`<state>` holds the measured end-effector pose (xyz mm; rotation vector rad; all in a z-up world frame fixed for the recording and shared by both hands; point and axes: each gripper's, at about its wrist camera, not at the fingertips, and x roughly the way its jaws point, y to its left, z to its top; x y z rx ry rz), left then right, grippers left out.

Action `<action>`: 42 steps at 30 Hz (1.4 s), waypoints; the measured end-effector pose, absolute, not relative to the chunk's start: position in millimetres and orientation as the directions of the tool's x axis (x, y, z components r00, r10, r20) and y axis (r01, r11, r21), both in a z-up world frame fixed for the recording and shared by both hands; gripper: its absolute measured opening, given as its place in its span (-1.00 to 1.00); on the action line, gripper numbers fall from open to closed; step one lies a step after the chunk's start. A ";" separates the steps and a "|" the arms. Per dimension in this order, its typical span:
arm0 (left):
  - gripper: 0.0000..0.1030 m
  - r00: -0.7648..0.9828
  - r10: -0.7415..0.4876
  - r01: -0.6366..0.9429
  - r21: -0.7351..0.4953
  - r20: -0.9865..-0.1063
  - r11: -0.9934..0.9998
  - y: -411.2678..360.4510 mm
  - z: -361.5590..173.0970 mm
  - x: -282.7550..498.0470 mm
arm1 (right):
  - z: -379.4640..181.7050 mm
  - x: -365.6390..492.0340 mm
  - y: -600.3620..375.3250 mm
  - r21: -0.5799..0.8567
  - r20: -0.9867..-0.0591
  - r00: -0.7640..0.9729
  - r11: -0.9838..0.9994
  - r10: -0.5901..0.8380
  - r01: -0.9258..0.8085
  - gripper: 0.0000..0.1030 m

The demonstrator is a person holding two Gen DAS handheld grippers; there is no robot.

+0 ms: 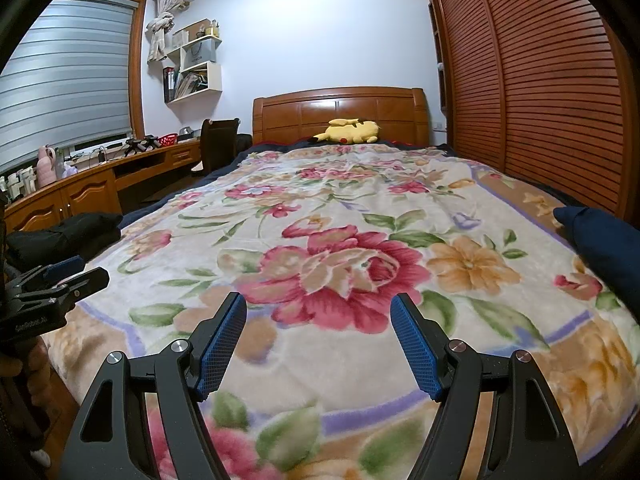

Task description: Fold large clothes

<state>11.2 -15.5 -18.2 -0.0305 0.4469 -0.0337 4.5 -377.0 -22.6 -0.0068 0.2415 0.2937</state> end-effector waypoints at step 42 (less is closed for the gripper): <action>0.69 0.906 -0.048 0.033 -0.043 -0.420 0.999 -20.8 -16.9 10.4 | -22.5 10.2 -386.2 0.028 -0.225 0.928 0.953 0.299 -0.300 0.48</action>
